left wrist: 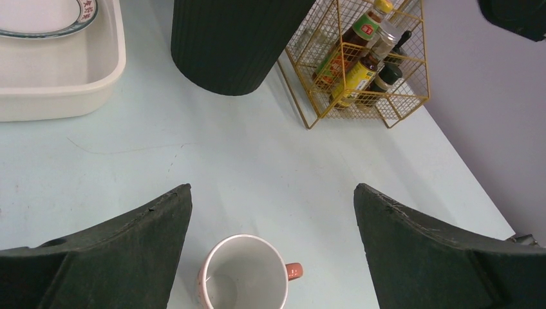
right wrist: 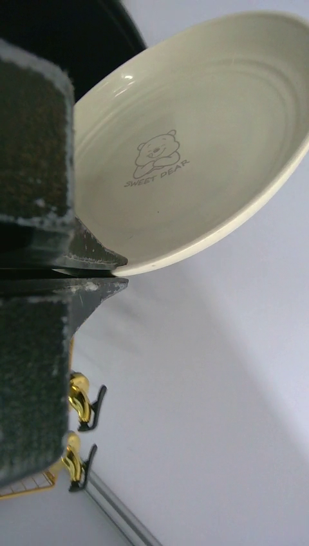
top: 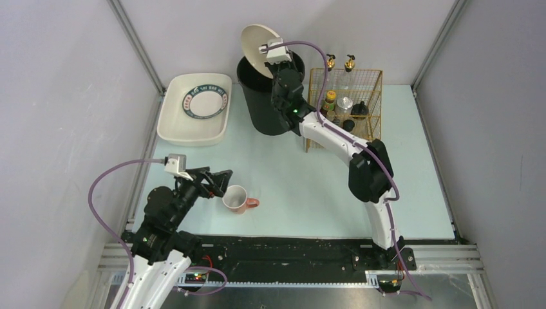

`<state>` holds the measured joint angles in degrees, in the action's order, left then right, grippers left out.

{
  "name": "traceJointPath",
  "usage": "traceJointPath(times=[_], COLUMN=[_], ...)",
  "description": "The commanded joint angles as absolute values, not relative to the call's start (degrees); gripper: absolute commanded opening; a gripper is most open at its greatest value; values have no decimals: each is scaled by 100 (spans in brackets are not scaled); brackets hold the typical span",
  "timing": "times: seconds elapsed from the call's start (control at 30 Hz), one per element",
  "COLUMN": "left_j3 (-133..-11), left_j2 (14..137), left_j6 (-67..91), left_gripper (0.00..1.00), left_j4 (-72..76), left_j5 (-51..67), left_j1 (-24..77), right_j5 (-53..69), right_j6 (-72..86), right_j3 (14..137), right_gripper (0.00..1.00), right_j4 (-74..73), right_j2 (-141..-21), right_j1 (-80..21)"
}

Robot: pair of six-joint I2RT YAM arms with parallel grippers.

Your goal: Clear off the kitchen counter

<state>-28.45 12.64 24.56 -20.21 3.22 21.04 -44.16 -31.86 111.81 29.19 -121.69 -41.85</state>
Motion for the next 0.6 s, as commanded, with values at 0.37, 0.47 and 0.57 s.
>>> traceJointPath(times=[0.37, 0.47, 0.57], left_j3=[-3307, -3304, -3308], left_j2=[1651, 1563, 1513], left_j6=[2351, 2290, 2284], left_gripper=[100, 100, 100], left_j4=[-2620, -2639, -2645], left_j5=[26, 23, 18], left_j1=[2097, 2097, 2093], right_j5=[-4436, -4456, -4516], right_j6=[-4076, -3923, -3446], right_j3=[10703, 10199, 9807], right_gripper=[0, 0, 0], right_j4=[4691, 4557, 4011], right_j2=[-10692, -10088, -9584], right_j1=[-4511, -4703, -4906])
